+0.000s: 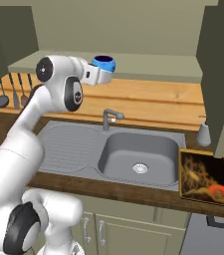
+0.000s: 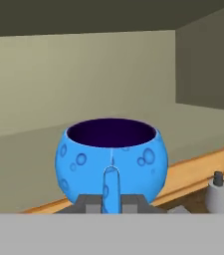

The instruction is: Pick the kettle from the counter and place it on the tray. Then pick the mug from the cabinet and place it on the tray. Then close the cabinet doors.

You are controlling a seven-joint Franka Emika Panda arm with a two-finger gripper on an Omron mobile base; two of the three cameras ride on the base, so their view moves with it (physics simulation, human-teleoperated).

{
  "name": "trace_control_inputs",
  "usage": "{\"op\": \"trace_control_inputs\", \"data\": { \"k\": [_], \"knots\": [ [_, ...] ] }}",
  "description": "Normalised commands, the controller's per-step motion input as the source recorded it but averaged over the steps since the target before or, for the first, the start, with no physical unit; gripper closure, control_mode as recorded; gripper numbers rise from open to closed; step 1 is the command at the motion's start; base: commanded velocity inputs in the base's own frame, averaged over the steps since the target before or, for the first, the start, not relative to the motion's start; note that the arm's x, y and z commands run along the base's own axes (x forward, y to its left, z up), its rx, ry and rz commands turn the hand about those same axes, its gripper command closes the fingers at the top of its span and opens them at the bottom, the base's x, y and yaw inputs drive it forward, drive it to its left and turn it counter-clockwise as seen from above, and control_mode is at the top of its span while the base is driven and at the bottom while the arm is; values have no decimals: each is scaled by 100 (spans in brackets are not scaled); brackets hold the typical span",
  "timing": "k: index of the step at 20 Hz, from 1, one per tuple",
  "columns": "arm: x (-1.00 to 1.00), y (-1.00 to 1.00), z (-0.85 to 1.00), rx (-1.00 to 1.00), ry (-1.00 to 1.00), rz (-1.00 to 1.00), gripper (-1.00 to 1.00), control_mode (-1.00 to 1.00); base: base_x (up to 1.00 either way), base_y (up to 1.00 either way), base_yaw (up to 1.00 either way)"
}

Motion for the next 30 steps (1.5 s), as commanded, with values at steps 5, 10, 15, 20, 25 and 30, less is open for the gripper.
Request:
{"op": "trace_control_inputs", "data": {
  "k": [5, 10, 15, 20, 25, 30],
  "knots": [
    [-70, -12, 7, 0, 0, 37, 100, -100, 0, 0, 0],
    [-60, 0, 13, 0, 0, 44, 100, -100, 0, 0, 0],
    [-50, 0, 11, -2, 1, 31, 100, -100, 0, 0, 0],
    [-25, 25, -13, -9, 4, 9, 100, -100, 0, 0, 0],
    [0, 0, 0, 0, 0, 0, 100, 100, -74, 28, 6],
    [0, 0, 0, 0, 0, 0, 100, 100, -100, -1, 0]
  ]
}}
